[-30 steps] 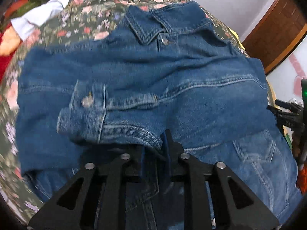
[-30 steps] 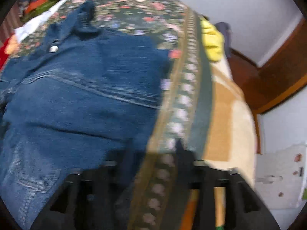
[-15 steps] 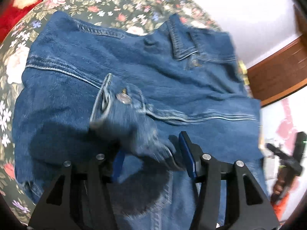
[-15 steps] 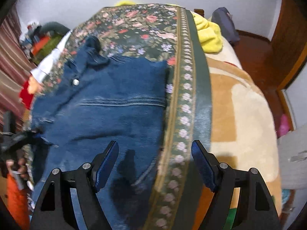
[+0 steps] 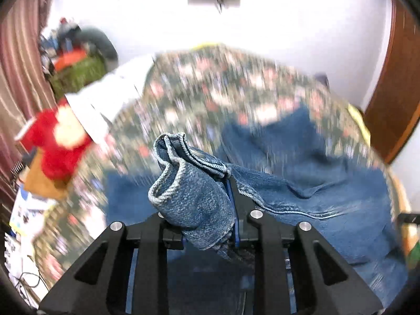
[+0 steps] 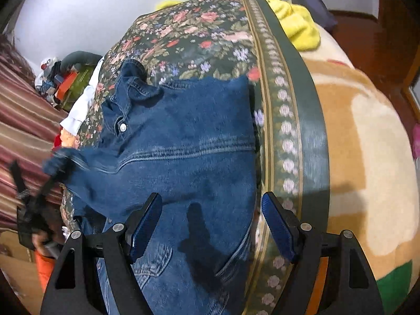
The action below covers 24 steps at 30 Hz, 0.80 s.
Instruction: Fold large clothes
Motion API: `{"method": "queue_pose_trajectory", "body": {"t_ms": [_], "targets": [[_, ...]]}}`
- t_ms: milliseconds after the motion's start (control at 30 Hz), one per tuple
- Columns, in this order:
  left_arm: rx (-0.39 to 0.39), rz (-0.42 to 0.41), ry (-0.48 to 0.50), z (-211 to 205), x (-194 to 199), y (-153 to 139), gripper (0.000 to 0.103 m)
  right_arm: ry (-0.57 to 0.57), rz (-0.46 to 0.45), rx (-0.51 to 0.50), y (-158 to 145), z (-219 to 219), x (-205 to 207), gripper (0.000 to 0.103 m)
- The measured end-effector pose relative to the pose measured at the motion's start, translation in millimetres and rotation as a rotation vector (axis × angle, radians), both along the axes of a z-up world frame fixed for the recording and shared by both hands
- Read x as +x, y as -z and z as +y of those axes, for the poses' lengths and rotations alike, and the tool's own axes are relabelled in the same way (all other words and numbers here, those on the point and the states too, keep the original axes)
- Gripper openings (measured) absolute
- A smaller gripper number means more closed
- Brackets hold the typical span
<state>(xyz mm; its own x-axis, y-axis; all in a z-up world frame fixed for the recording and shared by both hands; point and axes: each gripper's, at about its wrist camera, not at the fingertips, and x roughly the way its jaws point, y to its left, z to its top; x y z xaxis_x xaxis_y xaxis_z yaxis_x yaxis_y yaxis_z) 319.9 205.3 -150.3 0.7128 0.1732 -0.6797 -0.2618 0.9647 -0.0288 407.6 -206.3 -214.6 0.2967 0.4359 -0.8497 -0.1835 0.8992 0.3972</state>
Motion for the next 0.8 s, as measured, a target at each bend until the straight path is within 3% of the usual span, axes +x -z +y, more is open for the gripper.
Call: {"method": "queue_pose_trajectory", "body": {"t_ms": [100, 200, 367, 467, 533, 667, 800], "targets": [[0.012, -0.056, -0.017, 12.3, -5.5, -21.6, 0.024, -0.024, -0.027, -0.009, -9.0, 8.9, 6.1, 0.077], [0.030, -0.016, -0.021, 24.3, -3.3, -9.9, 0.025, -0.054, -0.045, -0.031, -10.7, 21.9, 11.3, 0.078], [0.043, 0.159, -0.031, 36.9, -4.9, 59.7, 0.030, -0.106, -0.004, -0.094, 13.5, 45.2, 17.1, 0.079], [0.009, 0.269, -0.035, 45.5, -13.2, 101.3, 0.041, -0.129, 0.033, -0.124, 29.9, 51.3, 17.9, 0.079], [-0.015, 0.292, -0.032, 47.6, -27.0, 116.2, 0.049, -0.129, 0.047, -0.120, 34.2, 48.6, 18.3, 0.082], [-0.043, 0.297, -0.026, 48.8, -46.2, 110.6, 0.066, -0.119, 0.048, -0.136, 33.0, 38.4, 17.3, 0.083], [-0.045, 0.283, -0.046, 65.1, -62.9, 89.8, 0.076, -0.114, 0.026, -0.149, 24.5, 28.0, 15.1, 0.083]]}}
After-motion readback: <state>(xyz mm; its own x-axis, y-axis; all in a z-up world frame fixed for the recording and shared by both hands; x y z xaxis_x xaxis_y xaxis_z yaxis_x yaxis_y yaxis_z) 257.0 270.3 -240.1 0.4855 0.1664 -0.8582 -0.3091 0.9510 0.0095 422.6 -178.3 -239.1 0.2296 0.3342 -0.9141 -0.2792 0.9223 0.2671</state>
